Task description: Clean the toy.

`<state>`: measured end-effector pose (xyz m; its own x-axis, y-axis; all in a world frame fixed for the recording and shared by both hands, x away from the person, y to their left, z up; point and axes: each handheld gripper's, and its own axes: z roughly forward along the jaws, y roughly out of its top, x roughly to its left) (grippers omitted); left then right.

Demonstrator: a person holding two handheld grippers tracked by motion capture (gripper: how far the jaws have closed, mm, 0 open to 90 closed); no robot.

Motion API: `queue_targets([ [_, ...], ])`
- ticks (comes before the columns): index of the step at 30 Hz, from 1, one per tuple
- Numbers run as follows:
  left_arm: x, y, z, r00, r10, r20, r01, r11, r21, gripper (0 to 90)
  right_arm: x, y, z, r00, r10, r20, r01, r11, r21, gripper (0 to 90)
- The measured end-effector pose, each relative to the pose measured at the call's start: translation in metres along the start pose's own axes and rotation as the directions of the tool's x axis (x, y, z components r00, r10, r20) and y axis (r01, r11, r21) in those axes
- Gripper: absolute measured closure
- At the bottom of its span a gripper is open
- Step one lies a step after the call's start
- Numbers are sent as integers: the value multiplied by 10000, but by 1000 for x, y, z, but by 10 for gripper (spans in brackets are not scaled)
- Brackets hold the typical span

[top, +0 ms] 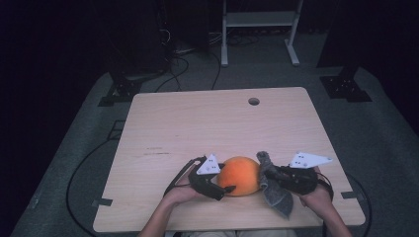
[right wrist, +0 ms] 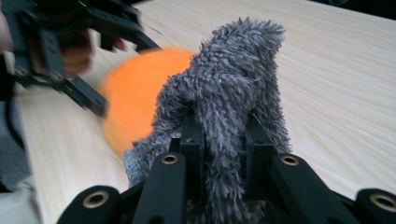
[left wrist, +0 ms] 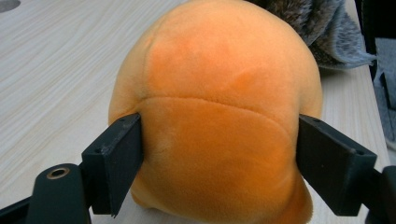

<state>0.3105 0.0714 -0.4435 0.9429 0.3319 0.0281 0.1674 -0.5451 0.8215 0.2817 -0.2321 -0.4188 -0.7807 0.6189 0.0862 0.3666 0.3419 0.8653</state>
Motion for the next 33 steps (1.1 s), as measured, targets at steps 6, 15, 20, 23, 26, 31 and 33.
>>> queue_targets([
  [6,2,-3,-1,9999,-59,120,62,9998,-207,184,-18,-24,17,9942,74,1071,-265,9837,1780,737],
  [15,-8,4,5,9986,524,60,-520,9975,-470,180,18,10,10,9967,-815,49,813,9962,307,733],
  [20,-3,1,2,9995,237,222,-226,9987,-457,195,7,-2,11,9985,-483,268,467,9972,580,736],
  [23,-4,2,3,9992,351,173,-344,9985,-425,195,-3,-13,8,9976,-271,641,200,9938,1090,739],
  [26,-7,4,4,9985,544,103,-539,9975,-452,195,-4,-7,-5,9990,86,442,-108,9987,498,739],
  [31,-13,5,7,9959,902,81,-898,9952,-379,200,17,10,7,9975,-673,-193,679,9973,284,739],
  [33,-11,5,5,9970,769,114,-764,9963,-383,176,17,7,13,9967,-803,-106,807,9955,497,738],
])
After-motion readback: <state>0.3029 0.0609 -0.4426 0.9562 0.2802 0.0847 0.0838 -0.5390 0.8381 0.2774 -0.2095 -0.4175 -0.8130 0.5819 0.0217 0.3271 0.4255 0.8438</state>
